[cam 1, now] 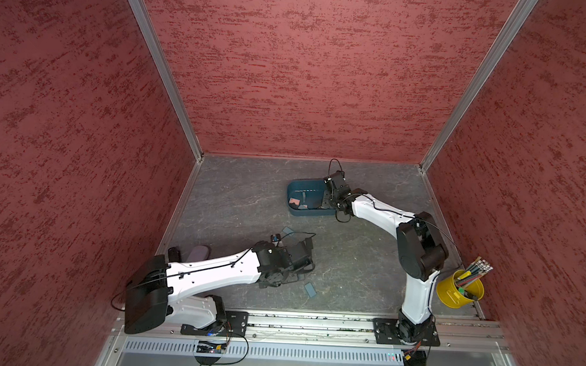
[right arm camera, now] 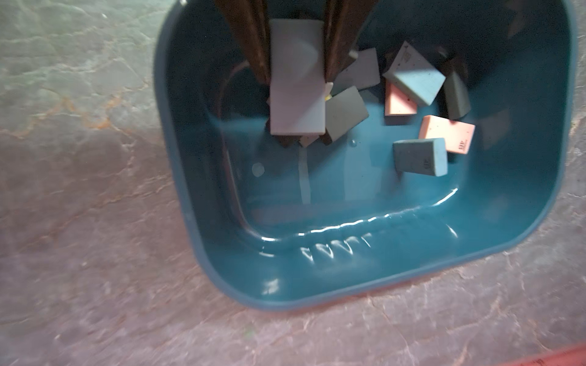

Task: Put the eraser in the storage box
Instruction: Place the eraser in the storage box.

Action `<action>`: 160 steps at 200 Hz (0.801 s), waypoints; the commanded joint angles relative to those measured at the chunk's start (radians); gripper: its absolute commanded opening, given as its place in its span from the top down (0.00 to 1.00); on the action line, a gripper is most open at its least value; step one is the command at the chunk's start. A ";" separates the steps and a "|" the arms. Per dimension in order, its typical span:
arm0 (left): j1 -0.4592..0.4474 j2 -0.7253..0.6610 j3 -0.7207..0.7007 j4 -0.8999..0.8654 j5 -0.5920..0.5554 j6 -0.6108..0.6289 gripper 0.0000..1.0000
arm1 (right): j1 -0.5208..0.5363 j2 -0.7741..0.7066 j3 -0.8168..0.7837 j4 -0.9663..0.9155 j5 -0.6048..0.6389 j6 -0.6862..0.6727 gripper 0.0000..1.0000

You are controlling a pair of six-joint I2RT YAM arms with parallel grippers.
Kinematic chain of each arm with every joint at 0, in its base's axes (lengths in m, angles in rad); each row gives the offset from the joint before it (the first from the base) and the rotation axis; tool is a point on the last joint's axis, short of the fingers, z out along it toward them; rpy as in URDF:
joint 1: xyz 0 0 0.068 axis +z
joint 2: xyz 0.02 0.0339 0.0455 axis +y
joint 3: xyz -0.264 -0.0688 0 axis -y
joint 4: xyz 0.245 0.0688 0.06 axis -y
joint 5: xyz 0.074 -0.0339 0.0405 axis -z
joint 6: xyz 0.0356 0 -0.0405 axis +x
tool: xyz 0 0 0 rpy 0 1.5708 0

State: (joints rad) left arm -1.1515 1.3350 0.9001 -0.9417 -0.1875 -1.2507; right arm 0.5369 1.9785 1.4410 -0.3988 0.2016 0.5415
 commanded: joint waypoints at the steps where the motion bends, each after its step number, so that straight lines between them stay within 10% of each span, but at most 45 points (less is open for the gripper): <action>1: -0.029 0.052 0.038 0.024 0.000 -0.061 0.00 | -0.008 0.015 0.040 0.030 -0.032 -0.030 0.71; 43: -0.072 0.153 0.085 0.062 0.047 -0.117 0.00 | -0.012 0.015 0.036 0.027 -0.030 -0.051 0.66; 160: -0.099 0.276 0.148 0.079 0.096 -0.231 0.00 | -0.017 -0.356 -0.208 0.138 0.093 -0.047 0.10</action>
State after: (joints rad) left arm -1.2469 1.5826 1.0241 -0.8623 -0.1047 -1.4437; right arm 0.5262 1.7241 1.3025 -0.3218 0.2214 0.4931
